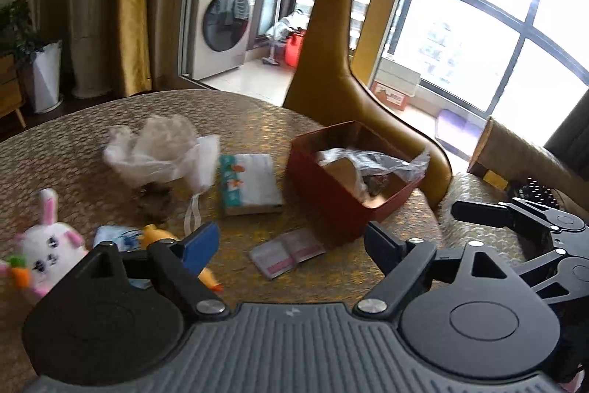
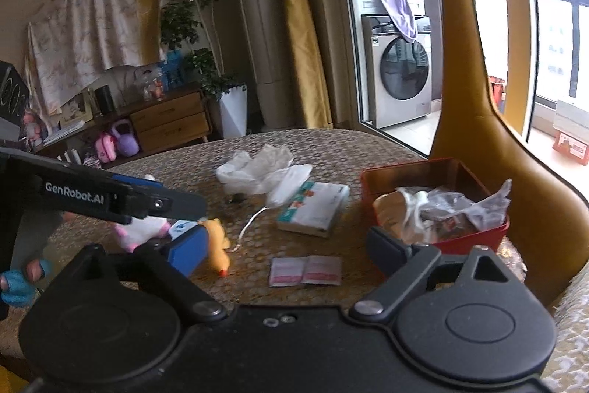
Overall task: Organize soft objects
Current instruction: 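Withdraw both tools from the red box back toward the table items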
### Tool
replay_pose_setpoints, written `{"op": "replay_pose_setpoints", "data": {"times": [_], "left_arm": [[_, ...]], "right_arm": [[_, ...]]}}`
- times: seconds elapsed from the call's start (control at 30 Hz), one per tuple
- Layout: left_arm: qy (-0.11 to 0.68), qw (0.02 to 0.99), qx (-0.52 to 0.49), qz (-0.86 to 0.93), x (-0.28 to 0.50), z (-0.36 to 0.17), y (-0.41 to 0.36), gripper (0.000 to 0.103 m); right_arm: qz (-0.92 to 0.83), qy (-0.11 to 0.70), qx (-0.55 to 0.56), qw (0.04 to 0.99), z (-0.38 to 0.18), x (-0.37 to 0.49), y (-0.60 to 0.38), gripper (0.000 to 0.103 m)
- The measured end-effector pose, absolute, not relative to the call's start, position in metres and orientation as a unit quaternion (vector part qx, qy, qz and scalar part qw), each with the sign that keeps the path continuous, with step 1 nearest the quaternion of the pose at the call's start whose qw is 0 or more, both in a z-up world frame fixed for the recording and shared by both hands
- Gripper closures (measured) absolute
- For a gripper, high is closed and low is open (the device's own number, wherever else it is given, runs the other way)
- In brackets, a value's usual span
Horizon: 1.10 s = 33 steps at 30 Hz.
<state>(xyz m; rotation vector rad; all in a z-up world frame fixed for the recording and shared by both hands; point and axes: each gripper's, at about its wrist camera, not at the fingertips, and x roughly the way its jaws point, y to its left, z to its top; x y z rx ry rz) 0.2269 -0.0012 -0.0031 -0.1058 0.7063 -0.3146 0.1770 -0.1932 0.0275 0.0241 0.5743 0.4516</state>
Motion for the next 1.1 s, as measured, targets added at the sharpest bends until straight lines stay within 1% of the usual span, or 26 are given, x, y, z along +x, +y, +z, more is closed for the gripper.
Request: {"op": "replay_pose_setpoints", "data": {"times": [0.13,0.23,0.27,0.37,0.67,1.1], "left_arm": [[0.344,0.926,-0.062,-0.143,0.222,-0.011,0.02,0.014],[0.345,0.927,-0.066,-0.129,0.22,-0.018,0.032,0.002],[0.341,0.929,-0.067,-0.126,0.219,-0.021,0.036,0.0],[0.332,0.934,-0.067,-0.114,0.219,-0.028,0.044,0.0],[0.347,0.931,-0.075,-0.086,0.233,-0.06,0.045,0.0],[0.366,0.928,-0.071,-0.027,0.275,-0.107,0.04,0.0]], "right_arm": [[0.225,0.286,0.01,0.931,0.021,0.174,-0.182,0.011],[0.224,0.291,0.0,0.93,0.013,0.172,-0.175,0.011],[0.223,0.294,-0.002,0.929,0.009,0.173,-0.173,0.01],[0.222,0.303,-0.003,0.927,0.001,0.177,-0.168,0.01],[0.209,0.324,-0.005,0.923,-0.032,0.194,-0.15,0.01],[0.193,0.354,-0.024,0.915,-0.077,0.23,-0.142,0.01]]}}
